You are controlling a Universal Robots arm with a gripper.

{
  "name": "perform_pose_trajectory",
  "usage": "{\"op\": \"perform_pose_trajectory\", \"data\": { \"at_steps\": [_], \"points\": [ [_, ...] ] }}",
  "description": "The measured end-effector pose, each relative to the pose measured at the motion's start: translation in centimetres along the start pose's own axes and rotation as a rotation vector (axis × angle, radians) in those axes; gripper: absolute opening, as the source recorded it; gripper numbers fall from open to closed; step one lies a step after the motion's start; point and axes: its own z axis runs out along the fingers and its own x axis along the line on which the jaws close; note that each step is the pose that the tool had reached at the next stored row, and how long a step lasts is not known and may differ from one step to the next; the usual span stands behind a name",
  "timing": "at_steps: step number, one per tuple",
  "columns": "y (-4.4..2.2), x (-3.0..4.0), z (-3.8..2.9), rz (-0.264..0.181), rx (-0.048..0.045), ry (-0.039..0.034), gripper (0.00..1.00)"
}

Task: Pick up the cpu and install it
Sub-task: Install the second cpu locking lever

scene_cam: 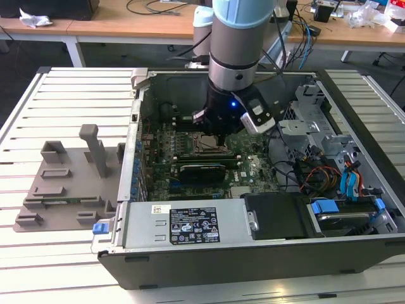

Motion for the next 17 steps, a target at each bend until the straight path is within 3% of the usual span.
{"op": "perform_pose_trajectory", "data": {
  "at_steps": [1, 7, 11, 13, 17],
  "points": [
    [-0.36, 0.54, 0.06, 0.000, -0.0117, -0.0010, 0.11],
    [-0.74, 2.41, 0.53, 0.000, -0.0175, -0.0016, 0.11],
    [-0.73, 3.92, 2.23, -0.002, -0.0176, -0.0013, 0.11],
    [-0.51, 4.22, 3.13, -0.004, -0.0177, -0.0012, 0.11],
    [-0.07, 4.82, 3.71, -0.005, -0.0193, -0.0011, 0.11]
  ]
}}
